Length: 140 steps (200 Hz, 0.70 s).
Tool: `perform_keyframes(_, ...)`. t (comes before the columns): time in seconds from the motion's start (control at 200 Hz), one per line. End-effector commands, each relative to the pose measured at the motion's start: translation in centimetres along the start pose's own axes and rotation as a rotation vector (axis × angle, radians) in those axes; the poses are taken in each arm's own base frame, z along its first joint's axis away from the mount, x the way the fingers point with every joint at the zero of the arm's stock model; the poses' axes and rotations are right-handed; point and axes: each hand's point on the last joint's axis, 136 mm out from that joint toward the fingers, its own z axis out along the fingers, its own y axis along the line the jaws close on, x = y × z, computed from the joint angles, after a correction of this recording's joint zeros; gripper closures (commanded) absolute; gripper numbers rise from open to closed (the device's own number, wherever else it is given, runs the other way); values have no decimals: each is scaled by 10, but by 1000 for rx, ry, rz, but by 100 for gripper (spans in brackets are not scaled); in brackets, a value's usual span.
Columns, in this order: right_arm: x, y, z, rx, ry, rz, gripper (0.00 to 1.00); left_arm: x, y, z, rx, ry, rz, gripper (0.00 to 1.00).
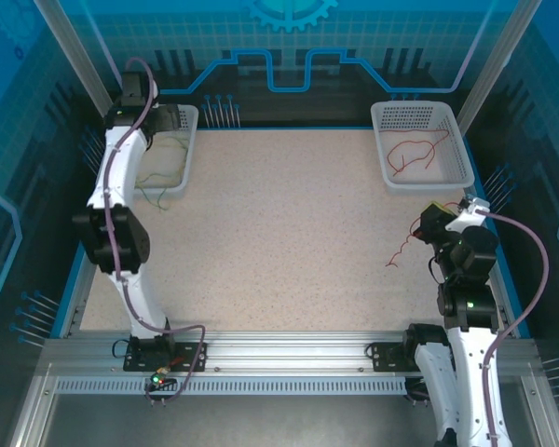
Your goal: Untangle the cables
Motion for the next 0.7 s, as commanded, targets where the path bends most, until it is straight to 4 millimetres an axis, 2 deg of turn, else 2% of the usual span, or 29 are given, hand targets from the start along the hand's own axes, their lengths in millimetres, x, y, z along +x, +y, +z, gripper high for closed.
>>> perform_keyframes(0.0,-21,49,8,-182,-17,-72,100,-12,-44,-69,103,-126,-2,18)
perform_keyframes(0.055,-24,59,22,-178,2,-106,100,-6,-75,-106,176,-199,16,18)
perform_keyframes(0.115,-30,64,42,-138,27,-127,100,9,-113,-145,289,-275,41,18)
perform_keyframes(0.13,-41,70,45,-145,13,-129,100,14,-123,-154,319,-293,45,19)
perform_keyframes(0.215,-65,88,74,-165,6,-127,100,47,-169,-199,493,-367,45,19)
perform_keyframes(0.265,-83,99,88,-170,-18,-149,100,70,-188,-217,574,-377,53,19)
perform_keyframes(0.31,-103,98,100,-113,-59,-167,100,90,-202,-231,635,-375,77,19)
perform_keyframes(0.395,-143,98,117,-23,-173,-220,100,125,-220,-245,689,-356,141,20)
perform_keyframes(0.465,-166,98,136,16,-258,-282,100,149,-223,-252,705,-342,176,21)
perform_keyframes(0.555,-181,96,167,44,-310,-351,100,169,-225,-253,741,-328,174,21)
perform_keyframes(0.605,-183,88,183,59,-339,-374,100,177,-224,-253,746,-317,179,21)
perform_keyframes(0.695,-190,72,194,62,-496,-385,100,182,-223,-254,745,-317,189,20)
